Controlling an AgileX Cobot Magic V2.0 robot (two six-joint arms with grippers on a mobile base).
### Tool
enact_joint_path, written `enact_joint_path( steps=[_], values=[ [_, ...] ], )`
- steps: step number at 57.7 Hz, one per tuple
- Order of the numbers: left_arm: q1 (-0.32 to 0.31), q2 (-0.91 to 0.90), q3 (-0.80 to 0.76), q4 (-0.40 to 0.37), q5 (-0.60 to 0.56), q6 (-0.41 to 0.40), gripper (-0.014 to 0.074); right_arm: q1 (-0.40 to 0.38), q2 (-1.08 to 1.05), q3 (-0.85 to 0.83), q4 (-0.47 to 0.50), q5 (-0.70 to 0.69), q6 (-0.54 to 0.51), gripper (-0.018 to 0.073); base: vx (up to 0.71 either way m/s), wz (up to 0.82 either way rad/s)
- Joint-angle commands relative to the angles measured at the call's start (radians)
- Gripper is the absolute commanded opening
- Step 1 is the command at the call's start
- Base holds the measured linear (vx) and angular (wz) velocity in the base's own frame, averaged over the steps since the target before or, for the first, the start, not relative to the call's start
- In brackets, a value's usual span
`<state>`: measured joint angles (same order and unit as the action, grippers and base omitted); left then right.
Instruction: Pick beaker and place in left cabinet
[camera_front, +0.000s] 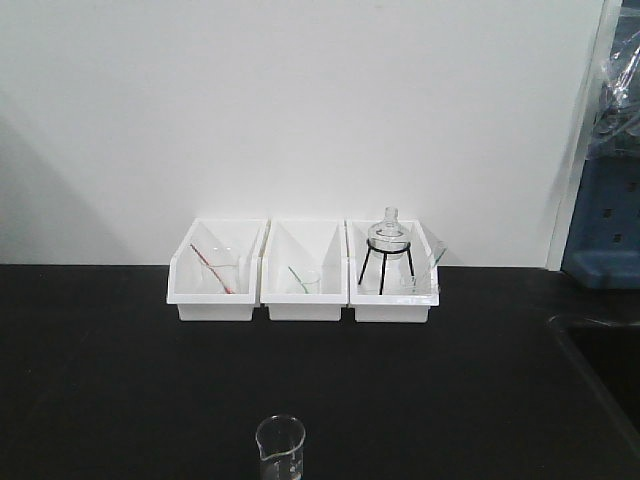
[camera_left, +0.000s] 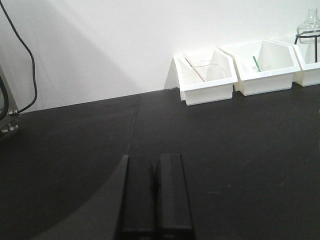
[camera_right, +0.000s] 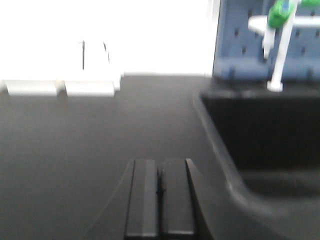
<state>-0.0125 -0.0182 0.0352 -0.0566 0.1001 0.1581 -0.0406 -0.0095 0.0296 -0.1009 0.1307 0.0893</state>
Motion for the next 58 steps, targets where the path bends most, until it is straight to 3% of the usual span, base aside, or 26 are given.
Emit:
enact_joint_path(
  steps=[1,10,16,35,58],
  values=[
    [-0.002,-0.013,-0.017,-0.005,-0.082,-0.002,-0.0006,0.003,-0.014,0.005,-0.01,-0.207,-0.008,-0.0008,0.0,0.0],
    [-0.002,-0.013,-0.017,-0.005,-0.082,-0.002,-0.0006,0.003,-0.002,-0.017,-0.01,-0.382,0.052,-0.0007,0.0,0.0],
    [-0.002,-0.013,-0.017,-0.005,-0.082,-0.002,-0.0006,0.003,0.046,-0.073,-0.01,-0.387,0.106,-0.0007,0.0,0.0],
    [-0.002,-0.013,-0.017,-0.005,-0.082,-0.002,-0.0006,0.003,0.361,-0.229,-0.01,-0.39,0.097,0.0004,0.0,0.0],
    [-0.002,-0.013,-0.017,-0.005,-0.082,-0.002,-0.0006,0.003,0.77,-0.235,-0.01,-0.598,0.095,0.0146,0.0,0.0]
  ],
)
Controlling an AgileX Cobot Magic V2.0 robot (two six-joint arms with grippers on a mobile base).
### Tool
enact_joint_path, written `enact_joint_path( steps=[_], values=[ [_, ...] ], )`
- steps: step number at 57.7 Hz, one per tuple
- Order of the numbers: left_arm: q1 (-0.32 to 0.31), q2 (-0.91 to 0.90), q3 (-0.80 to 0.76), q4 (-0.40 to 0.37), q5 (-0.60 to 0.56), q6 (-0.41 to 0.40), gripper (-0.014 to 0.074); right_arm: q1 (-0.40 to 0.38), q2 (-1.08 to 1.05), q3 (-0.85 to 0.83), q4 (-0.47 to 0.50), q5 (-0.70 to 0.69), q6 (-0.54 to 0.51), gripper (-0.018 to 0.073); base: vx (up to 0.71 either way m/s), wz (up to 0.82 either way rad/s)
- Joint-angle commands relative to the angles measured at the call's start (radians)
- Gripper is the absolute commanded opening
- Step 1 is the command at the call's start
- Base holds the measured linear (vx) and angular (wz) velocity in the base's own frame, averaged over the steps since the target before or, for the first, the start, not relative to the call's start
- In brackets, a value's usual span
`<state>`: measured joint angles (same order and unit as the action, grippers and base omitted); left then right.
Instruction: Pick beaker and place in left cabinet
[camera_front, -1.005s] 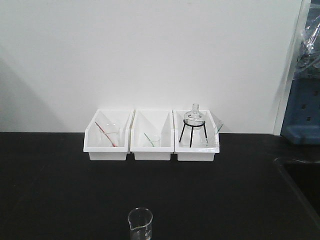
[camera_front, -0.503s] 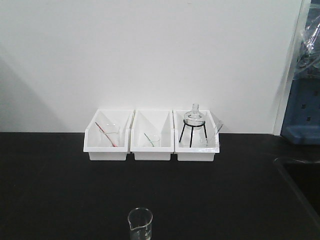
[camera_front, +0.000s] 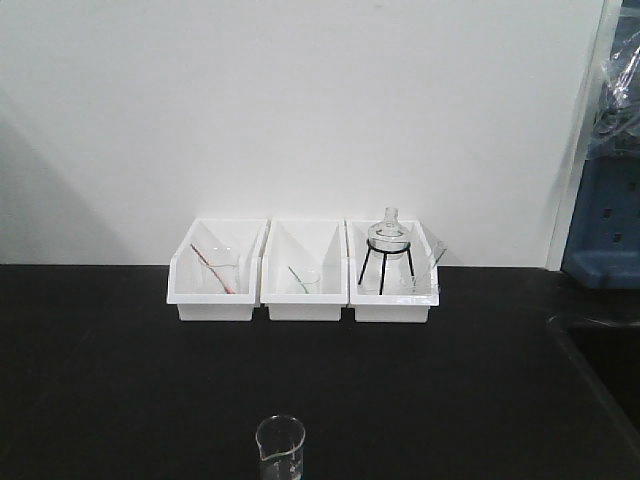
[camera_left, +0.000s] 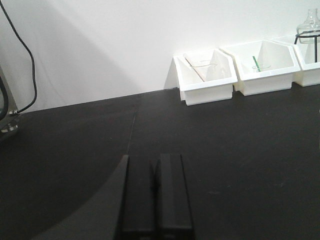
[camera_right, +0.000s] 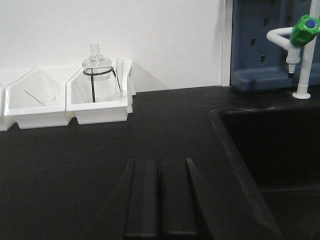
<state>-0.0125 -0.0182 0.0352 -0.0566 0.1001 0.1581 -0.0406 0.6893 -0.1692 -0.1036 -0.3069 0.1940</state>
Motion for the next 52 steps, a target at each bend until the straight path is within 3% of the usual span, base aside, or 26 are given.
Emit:
enact_joint_path(
  steps=[1,16,21,24,33,36,45,52],
  values=[
    [-0.002,-0.013,-0.017,-0.005,-0.082,-0.002,-0.0006,0.003,0.083,-0.037,-0.007,-0.171,-0.01,0.0155,0.0,0.0],
    [-0.002,-0.013,-0.017,-0.005,-0.082,-0.002,-0.0006,0.003,0.312,-0.037,-0.012,-0.414,-0.01,0.0407,0.0,0.0],
    [-0.002,-0.013,-0.017,-0.005,-0.082,-0.002,-0.0006,0.003,0.395,-0.037,-0.058,-0.507,-0.006,0.0479,0.0,0.0],
    [-0.002,-0.013,-0.017,-0.005,-0.082,-0.002,-0.0006,0.003,0.447,-0.037,-0.142,-0.579,0.007,0.0519,0.0,0.0],
    [-0.002,-0.013,-0.017,-0.005,-0.082,-0.002,-0.0006,0.028,0.614,-0.071,-0.555,-0.709,0.079,0.0604,0.0,0.0],
    [-0.002,-0.013,-0.017,-0.005,-0.082,-0.002,-0.0006,0.068,0.666,-0.098,-0.61,-0.719,0.096,0.0613,0.0,0.0],
    [-0.002,-0.013,-0.017,-0.005,-0.082,-0.002,-0.0006,0.25,0.817,-0.214,-0.581,-0.708,0.094,0.061,0.0,0.0],
    [-0.002,-0.013,-0.017,-0.005,-0.082,-0.002,-0.0006,0.384,0.94,-0.328,-0.462,-0.639,0.048,0.061,0.0,0.0]
  ],
)
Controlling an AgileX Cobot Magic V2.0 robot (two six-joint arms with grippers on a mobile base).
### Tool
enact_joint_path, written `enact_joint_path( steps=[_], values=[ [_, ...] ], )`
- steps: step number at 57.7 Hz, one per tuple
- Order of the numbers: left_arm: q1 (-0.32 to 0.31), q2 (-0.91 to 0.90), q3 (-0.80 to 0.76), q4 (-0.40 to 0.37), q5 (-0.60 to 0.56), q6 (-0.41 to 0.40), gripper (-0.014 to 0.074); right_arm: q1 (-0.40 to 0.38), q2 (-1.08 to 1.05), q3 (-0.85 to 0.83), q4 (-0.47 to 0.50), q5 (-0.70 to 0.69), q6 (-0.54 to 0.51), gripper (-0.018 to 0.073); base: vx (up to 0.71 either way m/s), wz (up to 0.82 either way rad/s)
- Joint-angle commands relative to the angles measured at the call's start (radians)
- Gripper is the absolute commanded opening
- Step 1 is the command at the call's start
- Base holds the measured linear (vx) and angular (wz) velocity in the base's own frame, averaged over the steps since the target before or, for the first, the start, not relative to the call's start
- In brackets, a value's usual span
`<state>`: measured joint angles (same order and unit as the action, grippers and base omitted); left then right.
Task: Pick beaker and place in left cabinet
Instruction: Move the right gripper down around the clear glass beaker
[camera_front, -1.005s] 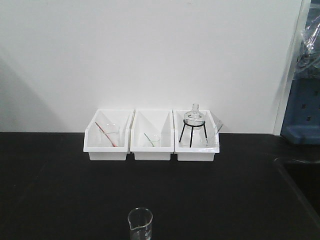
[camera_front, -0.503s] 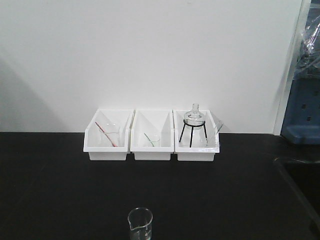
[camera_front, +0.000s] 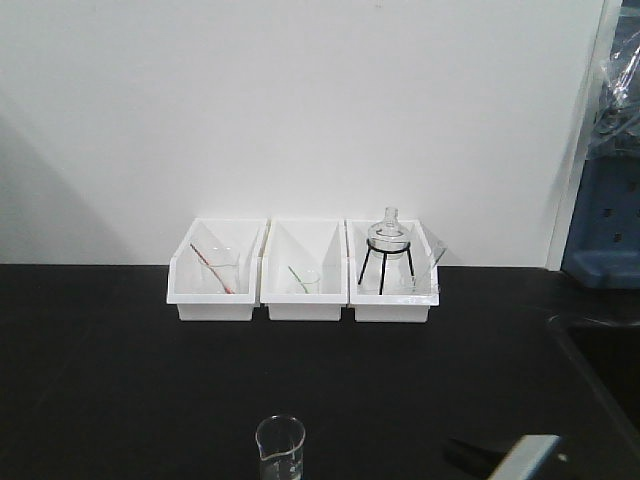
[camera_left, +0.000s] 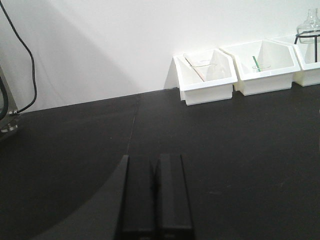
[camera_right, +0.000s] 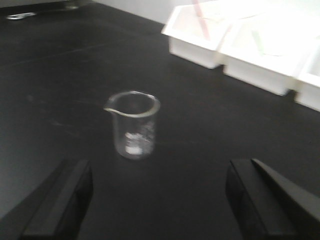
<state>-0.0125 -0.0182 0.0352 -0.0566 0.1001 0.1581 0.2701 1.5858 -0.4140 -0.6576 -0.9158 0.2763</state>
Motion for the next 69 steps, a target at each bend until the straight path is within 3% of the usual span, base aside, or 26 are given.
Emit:
enact_joint_path(
  steps=[1,7,13,23,69],
  values=[
    [-0.002,-0.013,-0.017,-0.005,-0.082,-0.002,-0.0006,0.084,0.057,-0.1,0.109,-0.022,-0.043,0.061,0.0,0.0],
    [-0.002,-0.013,-0.017,-0.005,-0.082,-0.002,-0.0006,0.143,0.145,-0.164,0.228,-0.003,-0.059,0.061,0.0,0.0],
    [-0.002,-0.013,-0.017,-0.005,-0.082,-0.002,-0.0006,0.187,0.223,-0.218,0.269,-0.021,-0.059,0.061,0.0,0.0],
    [-0.002,-0.013,-0.017,-0.005,-0.082,-0.002,-0.0006,0.231,0.328,-0.327,0.27,-0.02,-0.067,0.061,0.0,0.0],
    [-0.002,-0.013,-0.017,-0.005,-0.082,-0.002,-0.0006,0.259,0.562,-0.61,0.253,-0.019,-0.02,0.06,0.0,0.0]
  ],
)
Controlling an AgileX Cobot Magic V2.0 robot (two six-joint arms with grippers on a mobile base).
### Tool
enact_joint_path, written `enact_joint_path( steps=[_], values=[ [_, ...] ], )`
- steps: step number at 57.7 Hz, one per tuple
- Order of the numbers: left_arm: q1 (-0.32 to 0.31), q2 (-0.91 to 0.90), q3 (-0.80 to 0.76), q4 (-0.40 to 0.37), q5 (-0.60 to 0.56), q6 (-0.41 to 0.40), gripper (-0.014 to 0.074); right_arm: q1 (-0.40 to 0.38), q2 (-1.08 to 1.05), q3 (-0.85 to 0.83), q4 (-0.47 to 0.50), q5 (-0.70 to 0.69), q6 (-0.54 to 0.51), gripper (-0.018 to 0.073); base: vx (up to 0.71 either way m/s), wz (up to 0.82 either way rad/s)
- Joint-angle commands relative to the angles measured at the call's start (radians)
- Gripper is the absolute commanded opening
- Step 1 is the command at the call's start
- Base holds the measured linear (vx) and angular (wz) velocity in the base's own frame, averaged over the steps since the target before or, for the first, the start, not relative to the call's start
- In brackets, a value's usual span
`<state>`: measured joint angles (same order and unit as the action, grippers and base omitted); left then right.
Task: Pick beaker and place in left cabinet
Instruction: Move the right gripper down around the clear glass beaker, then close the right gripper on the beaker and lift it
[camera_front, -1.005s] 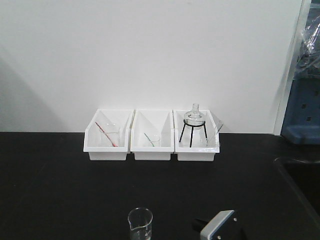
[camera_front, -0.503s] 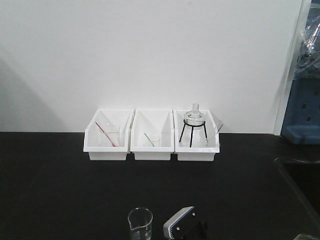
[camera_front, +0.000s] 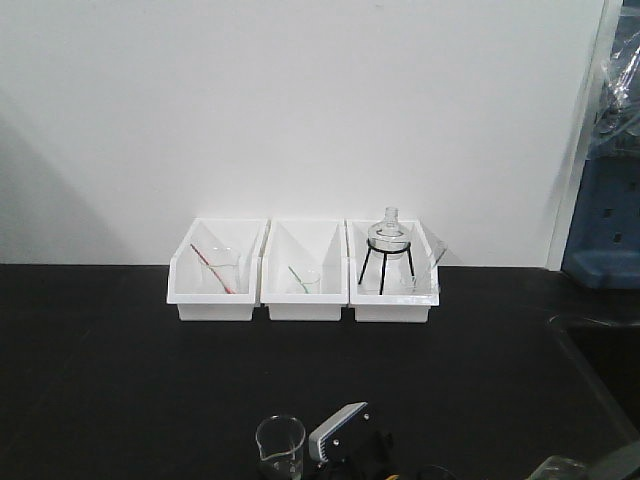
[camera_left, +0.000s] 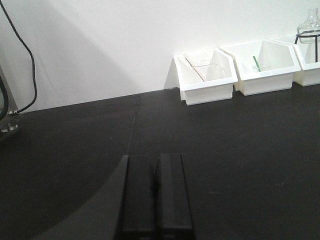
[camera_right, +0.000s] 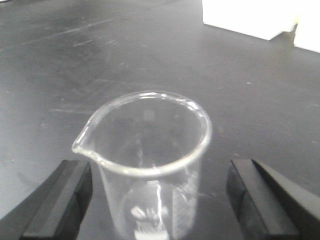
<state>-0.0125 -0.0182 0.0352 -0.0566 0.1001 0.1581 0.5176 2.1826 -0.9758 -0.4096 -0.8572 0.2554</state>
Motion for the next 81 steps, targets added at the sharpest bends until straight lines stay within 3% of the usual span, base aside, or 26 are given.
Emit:
enact_joint_path(
  steps=[1,28,44,51,58,59,81],
  values=[
    [-0.002,-0.013,-0.017,-0.005,-0.082,-0.002,-0.0006,0.013,-0.031,-0.053,0.005,-0.078,0.001,0.06,0.0,0.0],
    [-0.002,-0.013,-0.017,-0.005,-0.082,-0.002,-0.0006,0.02,0.052,-0.157,0.009,-0.082,0.002,0.0561,0.0,0.0],
    [-0.002,-0.013,-0.017,-0.005,-0.082,-0.002,-0.0006,0.02,0.04,-0.157,0.009,-0.13,0.07,0.0359,0.0,0.0],
    [-0.002,-0.013,-0.017,-0.005,-0.082,-0.002,-0.0006,0.02,-0.005,-0.156,-0.003,-0.05,0.098,0.023,0.0,0.0],
    [-0.002,-0.013,-0.017,-0.005,-0.082,-0.002,-0.0006,0.02,-0.07,-0.156,-0.034,0.066,0.098,0.0163,0.0,0.0],
    [-0.002,-0.013,-0.017,-0.005,-0.082,-0.002,-0.0006,0.02,-0.122,-0.156,-0.061,0.138,0.098,0.0146,0.0,0.0],
    [-0.002,-0.013,-0.017,-0.005,-0.082,-0.002,-0.0006,0.02,-0.392,-0.156,-0.082,0.352,0.163,0.0144,0.0,0.0]
  ],
)
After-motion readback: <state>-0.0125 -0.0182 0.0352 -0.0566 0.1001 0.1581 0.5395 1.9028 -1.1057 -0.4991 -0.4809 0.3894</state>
